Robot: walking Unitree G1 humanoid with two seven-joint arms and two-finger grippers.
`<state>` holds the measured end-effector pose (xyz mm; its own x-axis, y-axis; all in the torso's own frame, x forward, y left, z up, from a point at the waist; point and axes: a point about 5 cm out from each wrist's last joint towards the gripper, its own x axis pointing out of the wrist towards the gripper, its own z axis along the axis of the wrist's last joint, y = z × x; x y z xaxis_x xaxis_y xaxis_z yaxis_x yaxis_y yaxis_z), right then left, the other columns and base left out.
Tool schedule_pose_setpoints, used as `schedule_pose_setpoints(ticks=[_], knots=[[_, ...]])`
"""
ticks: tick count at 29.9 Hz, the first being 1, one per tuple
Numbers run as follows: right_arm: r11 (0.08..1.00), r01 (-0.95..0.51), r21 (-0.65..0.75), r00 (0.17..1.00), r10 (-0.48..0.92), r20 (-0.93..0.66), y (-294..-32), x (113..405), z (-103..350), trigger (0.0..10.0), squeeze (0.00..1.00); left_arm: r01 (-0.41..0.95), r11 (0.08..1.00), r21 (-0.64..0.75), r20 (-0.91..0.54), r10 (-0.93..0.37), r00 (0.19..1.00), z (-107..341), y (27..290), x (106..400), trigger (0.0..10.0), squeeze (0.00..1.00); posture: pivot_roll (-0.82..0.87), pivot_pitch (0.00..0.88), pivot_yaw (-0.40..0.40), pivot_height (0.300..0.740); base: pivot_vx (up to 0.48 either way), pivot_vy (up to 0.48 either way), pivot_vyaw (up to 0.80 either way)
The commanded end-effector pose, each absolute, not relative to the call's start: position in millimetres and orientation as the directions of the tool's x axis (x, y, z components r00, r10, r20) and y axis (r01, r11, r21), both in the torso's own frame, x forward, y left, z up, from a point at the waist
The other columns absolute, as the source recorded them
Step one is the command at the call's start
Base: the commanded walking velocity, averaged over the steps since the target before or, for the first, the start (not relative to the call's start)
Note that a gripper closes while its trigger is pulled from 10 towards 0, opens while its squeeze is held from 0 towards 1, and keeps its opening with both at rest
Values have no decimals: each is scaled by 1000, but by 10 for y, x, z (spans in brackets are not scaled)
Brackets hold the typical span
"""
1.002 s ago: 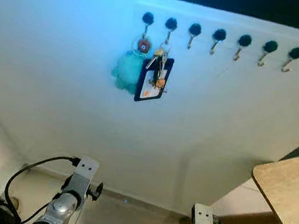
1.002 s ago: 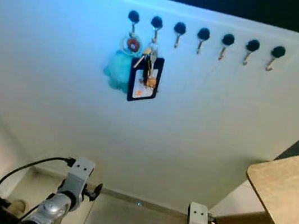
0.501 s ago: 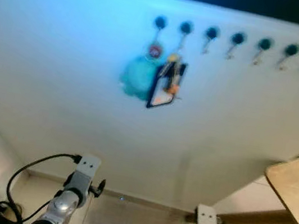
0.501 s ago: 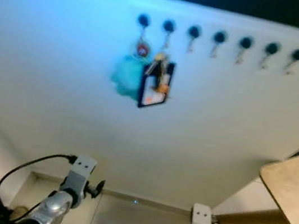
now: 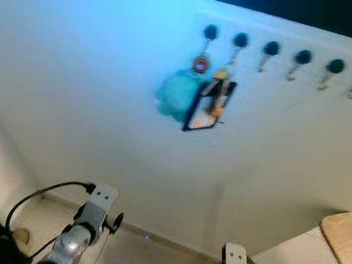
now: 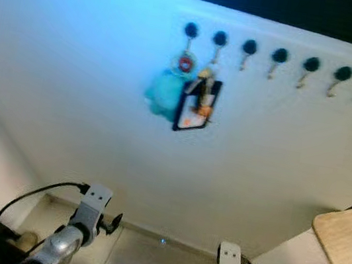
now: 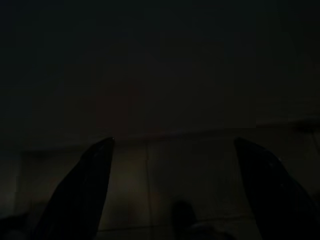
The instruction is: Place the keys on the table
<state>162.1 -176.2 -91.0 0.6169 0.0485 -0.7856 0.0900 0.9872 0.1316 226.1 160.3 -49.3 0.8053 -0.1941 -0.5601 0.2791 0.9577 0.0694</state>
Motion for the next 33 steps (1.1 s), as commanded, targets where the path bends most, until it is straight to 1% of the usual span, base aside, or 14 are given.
schedule_pose_setpoints(ticks=[1, 12, 17, 23, 33], knots=[[986, 103, 130, 610, 40, -792, -1766, 1582, -927, 10000, 0, 254, 965, 68, -560, -174, 810, -488, 1632, 2272, 10000, 0, 52, 76, -13, 740, 0, 0, 0], [986, 110, 127, 623, 31, -781, -1777, 1615, -910, 10000, 0, 262, 958, 117, -570, -152, 808, -499, 1657, 2262, 10000, 0, 49, 71, -10, 740, 0, 0, 0], [986, 109, 126, 625, 31, -780, -1772, 1615, -909, 10000, 0, 248, 963, 103, -575, -147, 805, -503, 1662, 2262, 10000, 0, 49, 70, -10, 740, 0, 0, 0], [986, 108, 126, 626, 32, -779, -1763, 1611, -911, 10000, 0, 263, 960, 98, -567, -163, 807, -493, 1649, 2269, 10000, 0, 48, 69, -8, 740, 0, 404, 0], [987, 103, 125, 630, 32, -776, -1757, 1607, -911, 10000, 0, 280, 953, 112, -548, -176, 818, -476, 1640, 2271, 10000, 0, 52, 71, -8, 740, 0, 0, 0]])
